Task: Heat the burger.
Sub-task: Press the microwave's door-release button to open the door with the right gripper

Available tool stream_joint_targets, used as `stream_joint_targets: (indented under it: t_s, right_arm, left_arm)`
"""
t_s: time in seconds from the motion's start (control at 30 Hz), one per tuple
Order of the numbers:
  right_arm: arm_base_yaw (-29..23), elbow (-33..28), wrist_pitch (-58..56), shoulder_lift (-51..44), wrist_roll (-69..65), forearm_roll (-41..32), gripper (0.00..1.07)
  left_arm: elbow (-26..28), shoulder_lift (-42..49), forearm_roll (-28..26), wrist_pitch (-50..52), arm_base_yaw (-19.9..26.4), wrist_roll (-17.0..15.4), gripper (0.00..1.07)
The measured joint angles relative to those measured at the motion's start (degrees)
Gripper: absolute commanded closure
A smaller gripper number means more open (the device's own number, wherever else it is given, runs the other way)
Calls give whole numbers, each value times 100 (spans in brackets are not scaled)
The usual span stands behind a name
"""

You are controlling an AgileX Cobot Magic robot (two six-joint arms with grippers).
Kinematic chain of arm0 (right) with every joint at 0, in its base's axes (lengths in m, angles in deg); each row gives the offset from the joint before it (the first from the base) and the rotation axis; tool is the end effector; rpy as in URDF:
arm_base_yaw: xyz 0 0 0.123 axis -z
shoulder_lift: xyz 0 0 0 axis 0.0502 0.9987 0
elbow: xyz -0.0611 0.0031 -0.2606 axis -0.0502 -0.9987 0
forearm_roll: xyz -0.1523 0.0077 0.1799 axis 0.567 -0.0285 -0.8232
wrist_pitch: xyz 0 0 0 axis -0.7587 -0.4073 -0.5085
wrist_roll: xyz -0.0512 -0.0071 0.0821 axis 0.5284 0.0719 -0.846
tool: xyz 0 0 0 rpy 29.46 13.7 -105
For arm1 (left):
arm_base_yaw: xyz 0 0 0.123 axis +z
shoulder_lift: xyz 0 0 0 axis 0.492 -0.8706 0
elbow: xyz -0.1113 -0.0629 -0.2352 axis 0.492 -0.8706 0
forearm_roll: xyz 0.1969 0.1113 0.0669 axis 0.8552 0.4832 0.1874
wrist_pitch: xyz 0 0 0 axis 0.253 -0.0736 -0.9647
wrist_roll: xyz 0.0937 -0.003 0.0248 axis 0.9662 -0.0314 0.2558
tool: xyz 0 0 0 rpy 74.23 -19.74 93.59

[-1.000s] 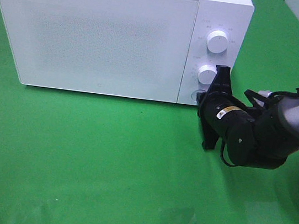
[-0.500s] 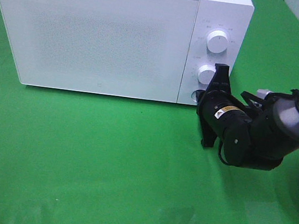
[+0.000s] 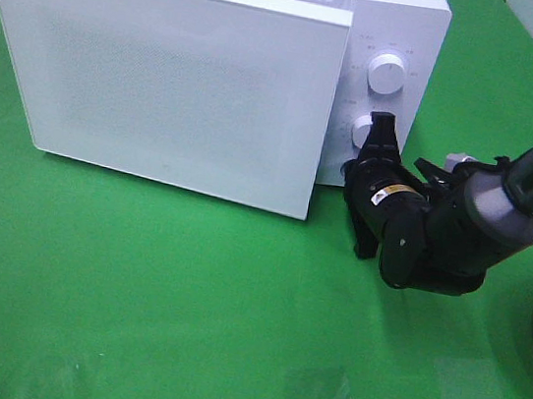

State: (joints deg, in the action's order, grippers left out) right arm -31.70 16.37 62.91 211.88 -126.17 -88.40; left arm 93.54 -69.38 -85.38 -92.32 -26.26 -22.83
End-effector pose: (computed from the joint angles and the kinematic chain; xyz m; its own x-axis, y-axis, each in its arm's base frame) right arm 0.3452 0.1513 0.0713 -0.1278 0.9918 0.0078 0.2712 0.0273 0.9621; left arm 0.0008 -0.0092 0.2704 -0.4451 -0.0531 -0.8939 0.0172 0.9975 -0.0679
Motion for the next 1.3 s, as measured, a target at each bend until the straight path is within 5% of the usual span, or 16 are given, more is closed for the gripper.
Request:
stream_joint_targets:
  t_s: [0.7, 1.3]
  right_arm:
    - [-11, -6, 0, -17, 23, -40, 107]
    - [92, -642, -115, -699, -275, 693, 107]
  left_arm:
    - [0, 0, 0, 0, 0, 0, 6]
    - [0, 0, 0, 0, 0, 0, 6]
